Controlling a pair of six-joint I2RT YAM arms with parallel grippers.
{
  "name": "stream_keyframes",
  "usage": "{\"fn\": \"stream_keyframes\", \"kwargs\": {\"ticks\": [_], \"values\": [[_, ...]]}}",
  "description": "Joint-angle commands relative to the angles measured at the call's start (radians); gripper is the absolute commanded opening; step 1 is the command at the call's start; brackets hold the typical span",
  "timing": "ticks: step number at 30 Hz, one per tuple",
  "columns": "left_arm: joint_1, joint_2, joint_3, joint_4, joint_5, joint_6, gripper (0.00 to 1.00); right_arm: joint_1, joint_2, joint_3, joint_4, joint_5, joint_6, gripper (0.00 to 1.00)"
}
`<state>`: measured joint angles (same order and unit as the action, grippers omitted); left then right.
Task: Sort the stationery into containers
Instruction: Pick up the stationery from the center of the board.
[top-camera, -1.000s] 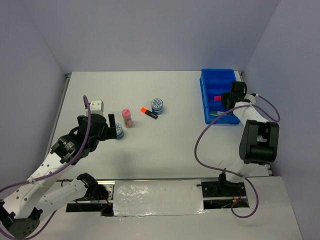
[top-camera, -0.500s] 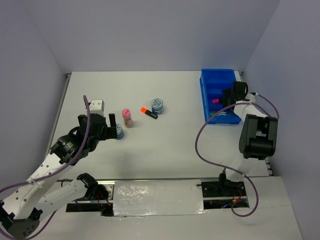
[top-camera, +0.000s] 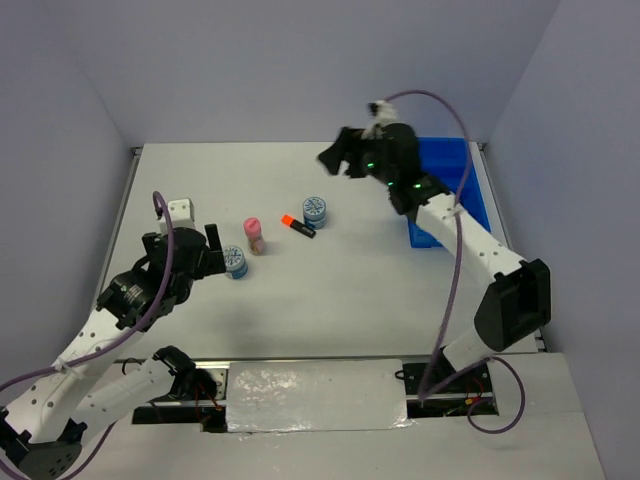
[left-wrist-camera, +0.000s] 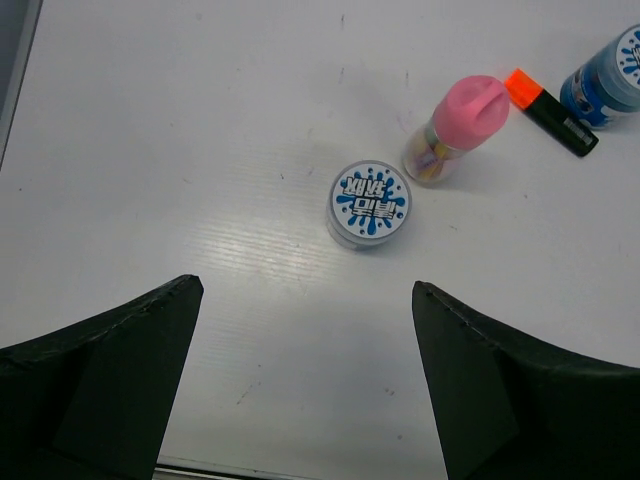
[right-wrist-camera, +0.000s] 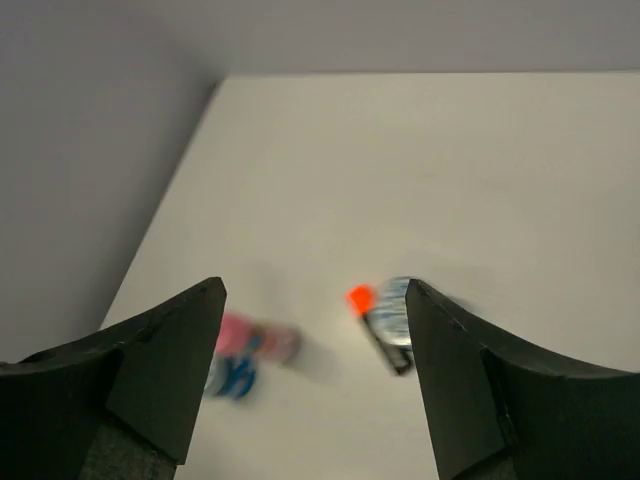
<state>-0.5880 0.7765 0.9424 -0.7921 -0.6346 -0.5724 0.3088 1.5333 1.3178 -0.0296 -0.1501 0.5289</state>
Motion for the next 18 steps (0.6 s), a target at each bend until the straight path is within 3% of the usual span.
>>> {"fn": "stream_keyframes", "kwargs": {"ticks": [1,4,6,10,13,18], "values": [[0.016,-0.035,0.022,0.016,-0.037,-0.017,0.99,0.231,0.026,0.081,-0.191,0.011,-0.505,0.81],[0.016,-0.04,0.022,0.014,-0.036,-0.012,0.99,0.335,0.143,0.141,-0.303,0.015,-0.581,0.79],[0.017,-0.037,0.022,0.014,-0.033,-0.011,0.99,0.361,0.178,0.14,-0.284,0.007,-0.592,0.79],[0.017,-0.036,0.016,0.033,-0.005,0.0,0.99,0.366,0.31,0.187,-0.3,-0.034,-0.676,0.82],[0.016,-0.037,0.018,0.031,0.0,0.0,0.99,0.378,0.404,0.335,-0.395,0.016,-0.733,0.85],[0.017,-0.043,0.015,0.037,0.004,0.005,0.99,0.385,0.559,0.448,-0.457,0.061,-0.777,0.85]]}}
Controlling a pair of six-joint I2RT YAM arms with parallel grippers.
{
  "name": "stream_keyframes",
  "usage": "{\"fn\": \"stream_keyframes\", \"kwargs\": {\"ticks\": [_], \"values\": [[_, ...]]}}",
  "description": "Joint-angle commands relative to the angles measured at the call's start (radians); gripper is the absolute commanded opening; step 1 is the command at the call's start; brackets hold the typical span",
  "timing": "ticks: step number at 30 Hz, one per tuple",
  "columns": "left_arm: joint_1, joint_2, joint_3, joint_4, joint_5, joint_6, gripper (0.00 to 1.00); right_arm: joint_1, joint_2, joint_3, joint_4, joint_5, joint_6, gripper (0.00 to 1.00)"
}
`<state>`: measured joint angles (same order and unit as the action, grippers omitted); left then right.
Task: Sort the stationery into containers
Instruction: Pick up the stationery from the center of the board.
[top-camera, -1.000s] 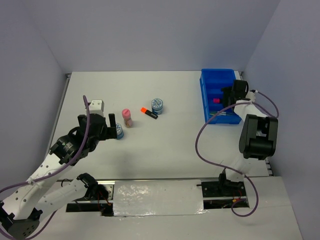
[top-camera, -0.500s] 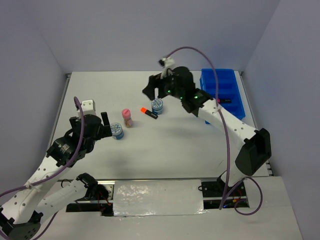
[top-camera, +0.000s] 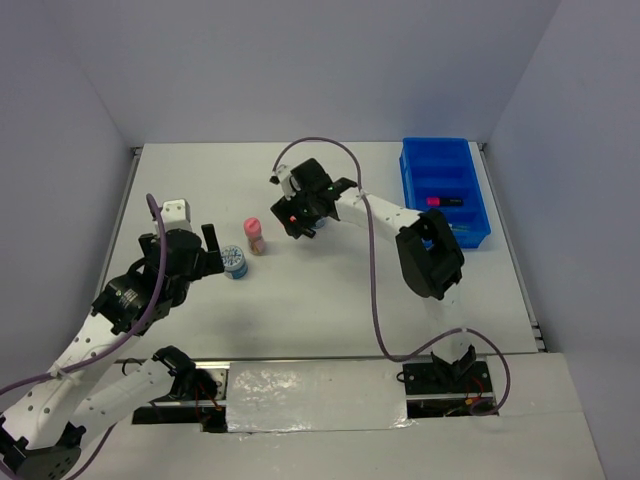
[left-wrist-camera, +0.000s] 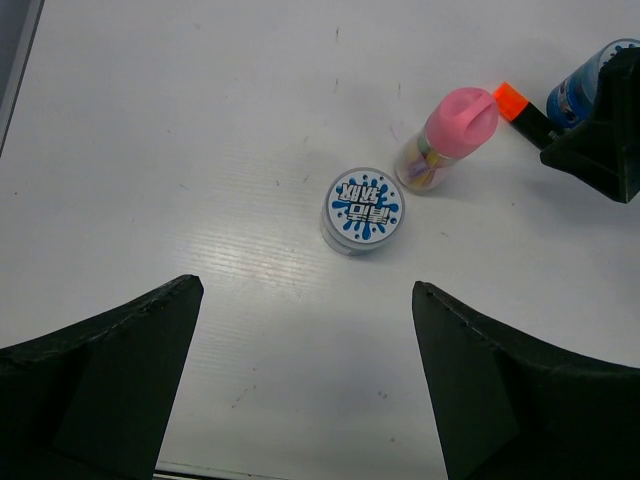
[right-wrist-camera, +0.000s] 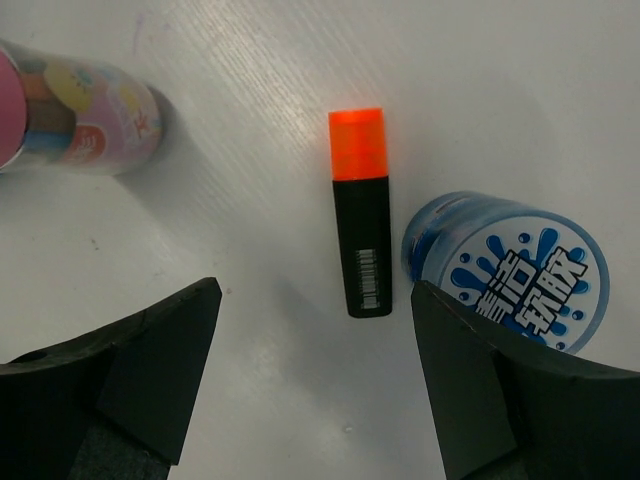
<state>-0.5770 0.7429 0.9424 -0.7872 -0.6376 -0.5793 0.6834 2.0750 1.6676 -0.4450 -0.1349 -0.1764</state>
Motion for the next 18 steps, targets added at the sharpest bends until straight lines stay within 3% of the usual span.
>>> {"fn": "stream_keyframes", "kwargs": {"ticks": [1,7,18], "values": [[0.006,-0.01,0.015,0.032,0.009,0.013,0.99,0.008,0.031,0.106,-0.046,0.055,-0.075,0.85],[0.005,0.0,0.015,0.036,0.016,0.019,0.99,0.005,0.103,0.158,-0.032,0.119,-0.078,0.84],[0.006,0.0,0.013,0.04,0.026,0.026,0.99,0.011,0.224,0.297,-0.142,0.035,-0.117,0.81]]}}
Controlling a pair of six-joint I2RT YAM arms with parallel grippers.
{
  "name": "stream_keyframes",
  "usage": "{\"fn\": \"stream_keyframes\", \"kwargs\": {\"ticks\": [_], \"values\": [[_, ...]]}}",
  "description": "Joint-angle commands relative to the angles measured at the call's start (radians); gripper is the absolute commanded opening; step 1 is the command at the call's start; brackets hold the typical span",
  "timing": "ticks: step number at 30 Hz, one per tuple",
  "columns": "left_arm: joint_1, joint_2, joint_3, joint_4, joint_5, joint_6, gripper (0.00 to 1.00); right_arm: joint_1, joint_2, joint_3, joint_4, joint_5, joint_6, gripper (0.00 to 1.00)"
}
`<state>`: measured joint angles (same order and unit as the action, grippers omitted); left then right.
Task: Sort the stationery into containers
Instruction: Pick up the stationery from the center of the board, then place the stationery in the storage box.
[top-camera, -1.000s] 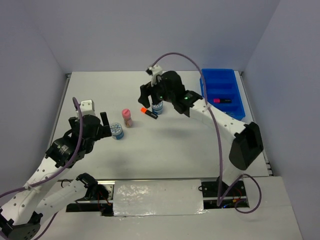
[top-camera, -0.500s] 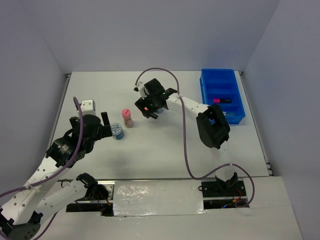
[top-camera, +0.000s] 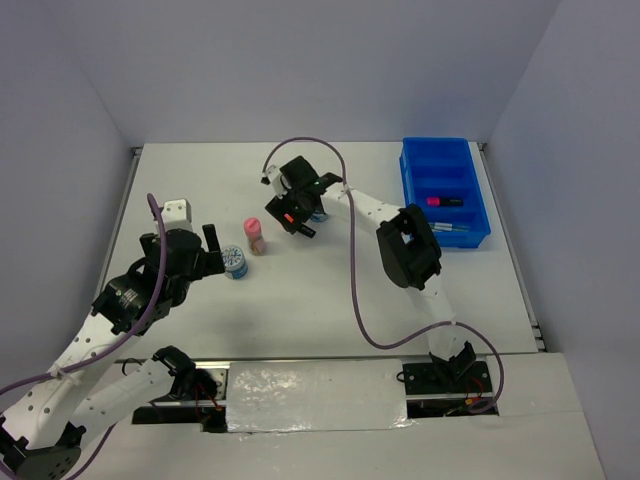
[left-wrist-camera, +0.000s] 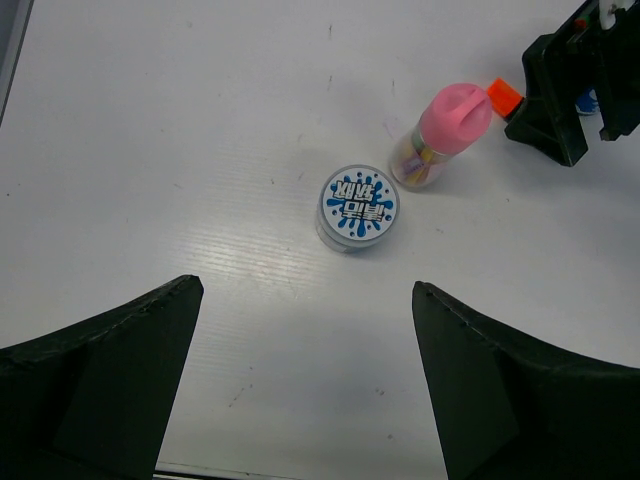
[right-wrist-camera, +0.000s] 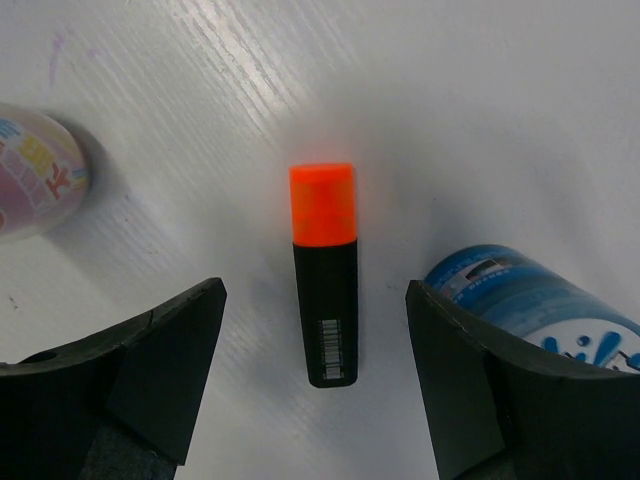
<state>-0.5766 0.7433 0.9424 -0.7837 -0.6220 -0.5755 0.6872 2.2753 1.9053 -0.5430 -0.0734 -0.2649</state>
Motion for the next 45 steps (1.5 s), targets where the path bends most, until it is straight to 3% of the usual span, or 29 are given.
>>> {"fn": "stream_keyframes", "kwargs": {"ticks": [1,7,11,15,17,19,20,23,27,31,33,34,37,41,45], "values": [[0.006,0.001,0.013,0.037,0.008,0.023,0.99,0.009,0.038,0.064,-0.055,-0.032,-0.027,0.8],[0.006,-0.007,0.013,0.038,0.011,0.023,0.99,0.009,0.084,0.089,-0.09,-0.065,-0.016,0.75],[0.006,-0.007,0.013,0.038,0.013,0.025,0.99,0.017,0.098,0.087,-0.107,-0.066,-0.013,0.64],[0.006,-0.01,0.012,0.04,0.015,0.028,0.99,0.035,0.07,0.032,-0.083,-0.085,-0.01,0.34],[0.006,-0.01,0.013,0.04,0.016,0.028,0.99,0.041,0.024,-0.009,-0.061,-0.129,0.0,0.27],[0.006,-0.009,0.013,0.04,0.016,0.028,0.99,0.041,-0.017,-0.037,-0.022,-0.182,0.024,0.03],[0.004,-0.01,0.013,0.038,0.016,0.028,0.99,0.041,-0.067,-0.064,0.016,-0.228,0.038,0.0],[0.004,-0.012,0.012,0.04,0.018,0.029,0.99,0.034,-0.161,-0.129,0.076,-0.279,0.088,0.0],[0.006,-0.013,0.012,0.04,0.021,0.032,0.99,0.005,-0.408,-0.227,0.219,-0.348,0.2,0.0],[0.006,-0.019,0.012,0.038,0.021,0.031,0.99,-0.13,-0.609,-0.356,0.365,-0.321,0.415,0.0],[0.004,-0.028,0.01,0.04,0.019,0.031,0.99,-0.259,-0.678,-0.451,0.425,-0.217,0.613,0.0],[0.006,-0.032,0.01,0.04,0.021,0.032,0.99,-0.306,-0.741,-0.522,0.426,-0.04,0.686,0.0],[0.006,-0.039,0.009,0.046,0.024,0.034,0.99,-0.516,-0.798,-0.662,0.364,0.177,1.01,0.0],[0.006,-0.039,0.01,0.04,0.021,0.032,0.99,-0.725,-0.855,-0.836,0.426,0.26,1.283,0.0],[0.006,-0.042,0.009,0.043,0.022,0.032,0.99,-0.795,-0.809,-0.833,0.358,0.369,1.401,0.0]]}}
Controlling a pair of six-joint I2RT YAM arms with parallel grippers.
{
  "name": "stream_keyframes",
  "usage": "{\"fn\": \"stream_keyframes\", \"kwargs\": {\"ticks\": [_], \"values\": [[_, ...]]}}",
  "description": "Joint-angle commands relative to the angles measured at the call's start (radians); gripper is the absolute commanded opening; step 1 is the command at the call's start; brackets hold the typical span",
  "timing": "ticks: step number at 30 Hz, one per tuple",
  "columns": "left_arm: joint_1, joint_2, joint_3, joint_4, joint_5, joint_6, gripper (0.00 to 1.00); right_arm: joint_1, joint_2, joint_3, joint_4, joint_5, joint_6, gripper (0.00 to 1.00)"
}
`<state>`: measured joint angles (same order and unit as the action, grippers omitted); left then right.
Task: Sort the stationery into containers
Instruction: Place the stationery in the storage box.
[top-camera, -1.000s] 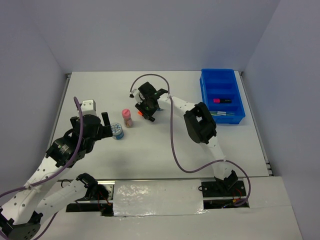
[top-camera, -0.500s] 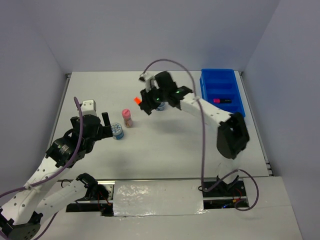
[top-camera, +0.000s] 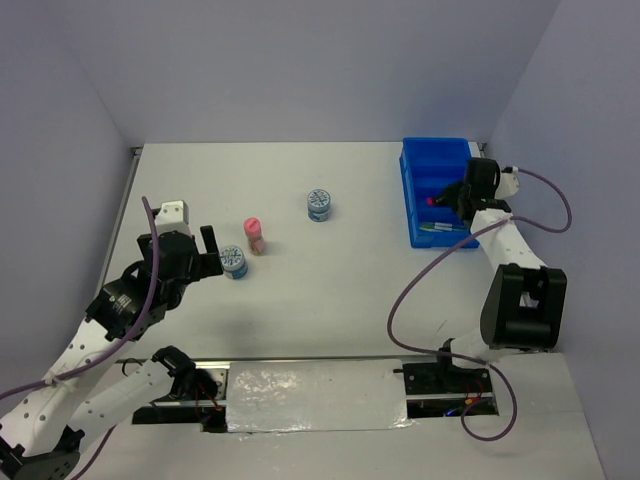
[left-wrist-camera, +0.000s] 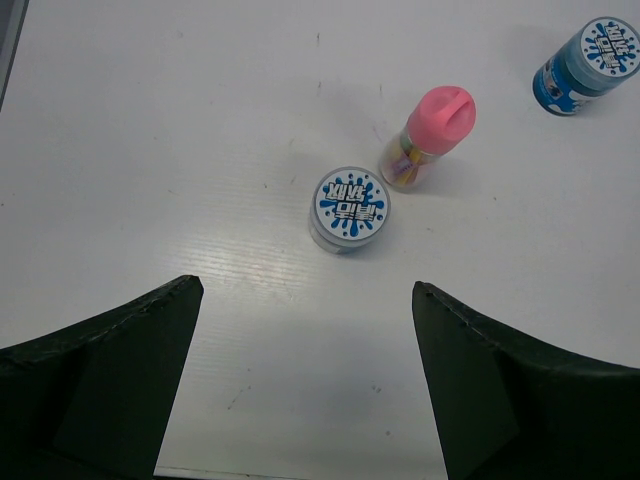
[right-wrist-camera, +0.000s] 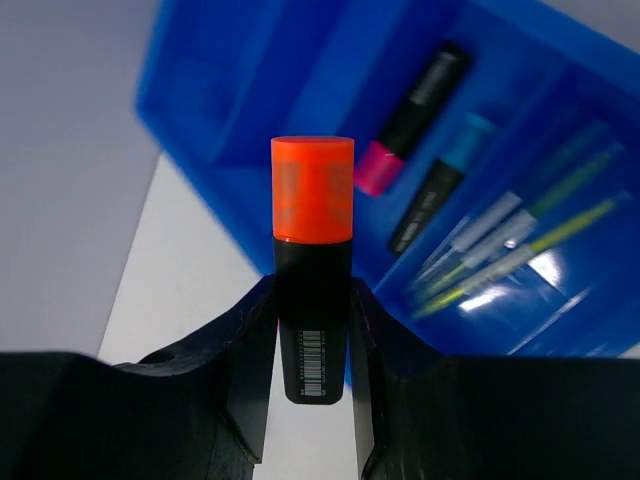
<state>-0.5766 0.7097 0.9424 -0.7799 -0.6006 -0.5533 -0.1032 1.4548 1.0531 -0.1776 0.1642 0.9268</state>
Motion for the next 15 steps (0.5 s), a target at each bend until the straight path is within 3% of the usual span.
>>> {"fn": "stream_keyframes", "kwargs": {"ticks": [1,10,15], "values": [[0.004,-0.009,0.007,0.041,0.002,0.013,0.99,-0.01,0.025,0.036,-0.014,0.145,0.216,0.0],[0.006,0.001,0.007,0.045,0.012,0.019,0.99,-0.041,0.217,0.108,-0.013,0.11,0.268,0.0],[0.006,0.01,0.007,0.047,0.019,0.023,0.99,-0.05,0.249,0.091,0.062,0.072,0.273,0.18]]}}
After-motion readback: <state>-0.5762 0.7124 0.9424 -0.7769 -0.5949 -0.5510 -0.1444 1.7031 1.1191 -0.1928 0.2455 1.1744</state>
